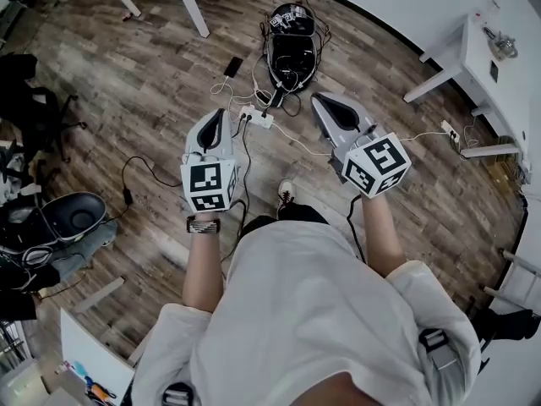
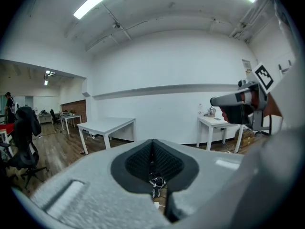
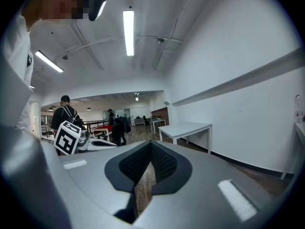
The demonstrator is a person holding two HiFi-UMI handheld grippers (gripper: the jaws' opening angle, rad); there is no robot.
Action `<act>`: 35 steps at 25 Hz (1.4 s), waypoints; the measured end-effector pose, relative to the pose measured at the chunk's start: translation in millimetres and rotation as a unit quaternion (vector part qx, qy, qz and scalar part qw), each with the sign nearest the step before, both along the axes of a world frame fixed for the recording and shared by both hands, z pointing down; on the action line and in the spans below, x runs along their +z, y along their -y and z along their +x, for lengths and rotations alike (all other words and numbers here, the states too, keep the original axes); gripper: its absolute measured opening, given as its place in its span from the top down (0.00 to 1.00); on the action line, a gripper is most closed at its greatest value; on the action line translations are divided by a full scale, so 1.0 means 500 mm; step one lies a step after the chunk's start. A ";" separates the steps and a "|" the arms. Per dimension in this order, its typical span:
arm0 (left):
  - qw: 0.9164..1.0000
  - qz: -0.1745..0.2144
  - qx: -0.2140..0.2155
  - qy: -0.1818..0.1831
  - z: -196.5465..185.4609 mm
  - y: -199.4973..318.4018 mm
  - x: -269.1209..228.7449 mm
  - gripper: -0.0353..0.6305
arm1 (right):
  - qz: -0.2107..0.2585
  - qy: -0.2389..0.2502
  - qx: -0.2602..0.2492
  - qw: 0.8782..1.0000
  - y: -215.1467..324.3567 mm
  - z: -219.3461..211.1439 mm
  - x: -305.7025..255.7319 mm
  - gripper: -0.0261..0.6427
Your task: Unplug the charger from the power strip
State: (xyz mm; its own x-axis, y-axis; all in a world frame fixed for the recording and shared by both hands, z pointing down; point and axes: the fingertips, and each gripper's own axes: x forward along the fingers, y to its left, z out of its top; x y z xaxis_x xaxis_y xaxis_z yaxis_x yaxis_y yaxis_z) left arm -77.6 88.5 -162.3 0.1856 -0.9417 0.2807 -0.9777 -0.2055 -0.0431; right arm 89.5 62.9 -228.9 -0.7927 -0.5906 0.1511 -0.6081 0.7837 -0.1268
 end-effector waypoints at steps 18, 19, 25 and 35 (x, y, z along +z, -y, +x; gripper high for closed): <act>0.999 -0.040 -0.003 -0.028 -0.051 0.228 0.138 0.94 | -0.036 -0.022 0.011 0.999 0.254 -0.024 0.137 0.96; 0.999 -0.045 0.000 -0.030 -0.051 0.242 0.148 0.94 | -0.044 -0.018 0.013 0.999 0.269 -0.026 0.148 0.96; 0.996 -0.076 0.015 -0.039 -0.061 0.311 0.211 0.94 | -0.106 0.033 0.022 0.994 0.375 -0.062 0.226 0.96; 0.992 -0.119 0.026 -0.030 -0.119 0.415 0.375 0.94 | -0.114 -0.017 0.012 0.993 0.469 -0.126 0.395 0.96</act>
